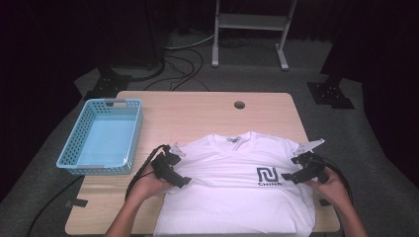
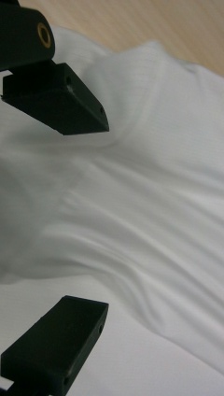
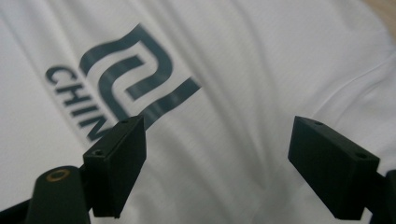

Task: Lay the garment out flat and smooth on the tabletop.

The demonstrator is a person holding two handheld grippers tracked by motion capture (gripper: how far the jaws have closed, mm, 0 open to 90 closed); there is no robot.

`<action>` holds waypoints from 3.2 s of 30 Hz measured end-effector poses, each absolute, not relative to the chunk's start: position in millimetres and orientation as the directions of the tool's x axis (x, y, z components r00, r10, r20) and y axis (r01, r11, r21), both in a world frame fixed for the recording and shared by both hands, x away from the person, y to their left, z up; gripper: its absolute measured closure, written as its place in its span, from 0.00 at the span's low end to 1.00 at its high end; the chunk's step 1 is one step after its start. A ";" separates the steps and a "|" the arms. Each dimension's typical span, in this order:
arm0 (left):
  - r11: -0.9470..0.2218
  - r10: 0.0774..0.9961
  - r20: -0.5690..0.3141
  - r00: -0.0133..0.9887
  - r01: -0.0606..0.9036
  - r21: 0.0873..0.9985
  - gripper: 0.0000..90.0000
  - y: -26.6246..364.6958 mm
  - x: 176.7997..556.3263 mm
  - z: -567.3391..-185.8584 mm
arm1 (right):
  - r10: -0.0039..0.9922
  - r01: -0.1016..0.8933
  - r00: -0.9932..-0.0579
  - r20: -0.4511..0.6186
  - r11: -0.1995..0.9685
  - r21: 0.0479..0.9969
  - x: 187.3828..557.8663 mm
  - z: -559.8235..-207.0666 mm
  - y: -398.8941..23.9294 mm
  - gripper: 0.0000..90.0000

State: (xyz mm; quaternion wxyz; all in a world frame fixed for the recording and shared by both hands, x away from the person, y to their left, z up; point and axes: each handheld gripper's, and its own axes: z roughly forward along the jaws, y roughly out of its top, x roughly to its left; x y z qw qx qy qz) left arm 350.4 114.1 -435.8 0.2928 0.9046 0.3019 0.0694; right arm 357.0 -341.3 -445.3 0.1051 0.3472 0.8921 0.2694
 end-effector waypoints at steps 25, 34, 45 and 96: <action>-0.621 0.673 0.021 0.740 0.548 0.561 0.11 94.2 499.7 -463.6 | 0.853 0.746 -0.522 0.010 0.450 0.491 479.2 -463.3 -341.1 0.12; -0.588 0.661 -0.022 0.750 0.536 0.605 0.11 95.5 483.5 -449.5 | 0.856 0.735 -0.517 0.025 0.428 0.526 488.5 -451.6 -340.9 0.13; -0.589 0.698 -0.031 0.715 0.599 0.543 0.06 96.3 416.3 -456.2 | 0.902 0.788 -0.432 0.028 0.362 0.498 432.9 -458.2 -335.3 0.11; -0.576 0.709 0.009 0.705 0.571 0.585 0.04 80.0 442.9 -468.8 | 0.886 0.770 -0.463 0.010 0.396 0.499 461.5 -467.2 -338.6 0.04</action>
